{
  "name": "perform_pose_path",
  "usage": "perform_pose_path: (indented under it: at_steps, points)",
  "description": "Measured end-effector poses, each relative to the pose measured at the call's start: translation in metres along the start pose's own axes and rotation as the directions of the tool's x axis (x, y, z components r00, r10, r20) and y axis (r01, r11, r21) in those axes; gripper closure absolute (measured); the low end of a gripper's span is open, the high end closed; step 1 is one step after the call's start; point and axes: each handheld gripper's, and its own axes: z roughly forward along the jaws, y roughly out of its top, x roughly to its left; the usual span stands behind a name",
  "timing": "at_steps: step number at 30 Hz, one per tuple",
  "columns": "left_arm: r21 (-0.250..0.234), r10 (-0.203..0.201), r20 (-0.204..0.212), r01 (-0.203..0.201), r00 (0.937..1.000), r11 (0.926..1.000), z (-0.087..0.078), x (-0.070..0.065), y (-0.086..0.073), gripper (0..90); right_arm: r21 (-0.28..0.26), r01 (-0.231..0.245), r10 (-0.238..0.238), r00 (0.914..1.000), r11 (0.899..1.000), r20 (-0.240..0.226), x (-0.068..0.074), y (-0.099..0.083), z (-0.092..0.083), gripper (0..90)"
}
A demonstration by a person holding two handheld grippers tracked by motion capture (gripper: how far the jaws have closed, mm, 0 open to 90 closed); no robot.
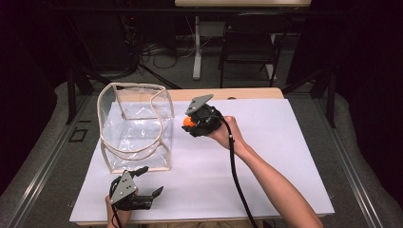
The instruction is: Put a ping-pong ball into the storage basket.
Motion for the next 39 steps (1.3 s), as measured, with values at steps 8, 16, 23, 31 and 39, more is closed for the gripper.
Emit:
perform_pose_path:
  at_steps: [8,16,23,31,39]
  points:
    - [-0.005,0.005,-0.004,-0.005,1.0000,1.0000,-0.002,0.001,0.000,15.7,-0.001,0.010,-0.010,0.9999,1.000,0.006,0.001,0.007,-0.001,50.7]
    - [0.002,0.007,0.000,-0.007,1.0000,1.0000,0.000,0.000,0.000,15.7,-0.007,0.011,-0.011,0.9999,1.000,0.009,-0.001,0.011,-0.004,50.7]
    - [0.002,0.006,0.003,-0.006,1.0000,1.0000,0.001,-0.001,0.000,15.7,-0.010,0.016,-0.016,0.9998,1.000,0.015,-0.002,0.016,-0.009,50.7]
    - [0.000,0.009,0.003,-0.009,1.0000,1.0000,0.001,-0.001,0.001,15.7,-0.016,0.020,-0.020,0.9995,1.000,0.024,-0.004,0.020,-0.014,50.7]
    - [-0.006,0.009,0.004,-0.009,1.0000,0.9999,0.000,0.000,0.001,15.7,-0.028,0.027,-0.026,0.9993,0.999,0.026,-0.005,0.027,-0.018,50.7]
